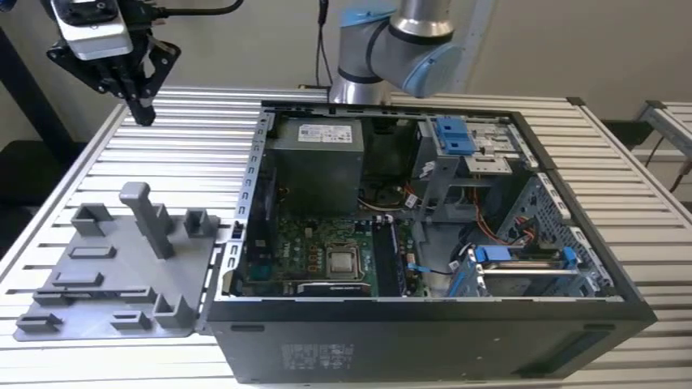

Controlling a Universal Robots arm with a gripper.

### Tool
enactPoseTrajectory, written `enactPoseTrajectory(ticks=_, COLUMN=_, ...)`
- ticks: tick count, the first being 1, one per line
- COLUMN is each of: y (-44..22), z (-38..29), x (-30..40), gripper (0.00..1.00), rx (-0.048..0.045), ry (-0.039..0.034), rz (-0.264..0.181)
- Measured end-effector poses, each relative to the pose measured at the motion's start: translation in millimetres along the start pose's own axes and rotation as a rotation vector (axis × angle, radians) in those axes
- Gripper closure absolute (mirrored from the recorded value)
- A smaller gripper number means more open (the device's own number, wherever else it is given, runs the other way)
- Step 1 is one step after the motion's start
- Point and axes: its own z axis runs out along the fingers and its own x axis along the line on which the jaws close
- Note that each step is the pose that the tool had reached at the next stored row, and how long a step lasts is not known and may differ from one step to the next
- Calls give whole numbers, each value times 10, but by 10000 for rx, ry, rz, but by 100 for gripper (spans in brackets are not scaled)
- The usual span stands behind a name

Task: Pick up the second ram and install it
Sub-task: 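Reach for the second ram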

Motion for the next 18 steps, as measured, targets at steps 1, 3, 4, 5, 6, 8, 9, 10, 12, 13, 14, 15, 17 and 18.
enactPoseTrajectory(ticks=1, y=-2, z=1, x=33, gripper=89, rx=0, ry=0, rz=-1)
enactPoseTrajectory(ticks=3, y=-7, z=3, x=95, gripper=89, rx=1, ry=1, rz=0)
enactPoseTrajectory(ticks=4, y=-9, z=5, x=124, gripper=89, rx=1, ry=1, rz=0)
enactPoseTrajectory(ticks=5, y=-11, z=6, x=152, gripper=89, rx=0, ry=0, rz=0)
enactPoseTrajectory(ticks=6, y=-13, z=7, x=180, gripper=89, rx=1, ry=0, rz=0)
enactPoseTrajectory(ticks=8, y=-16, z=10, x=227, gripper=89, rx=1, ry=1, rz=1)
enactPoseTrajectory(ticks=9, y=-18, z=11, x=248, gripper=89, rx=1, ry=2, rz=0)
enactPoseTrajectory(ticks=10, y=-19, z=13, x=269, gripper=89, rx=1, ry=2, rz=0)
enactPoseTrajectory(ticks=12, y=-23, z=17, x=323, gripper=89, rx=-3, ry=3, rz=0)
enactPoseTrajectory(ticks=13, y=-26, z=20, x=352, gripper=89, rx=-5, ry=2, rz=0)
enactPoseTrajectory(ticks=14, y=-28, z=22, x=383, gripper=89, rx=-5, ry=3, rz=0)
enactPoseTrajectory(ticks=15, y=-30, z=25, x=415, gripper=89, rx=-5, ry=3, rz=0)
enactPoseTrajectory(ticks=17, y=-36, z=33, x=495, gripper=89, rx=-5, ry=3, rz=1)
enactPoseTrajectory(ticks=18, y=-40, z=37, x=540, gripper=89, rx=-5, ry=2, rz=1)
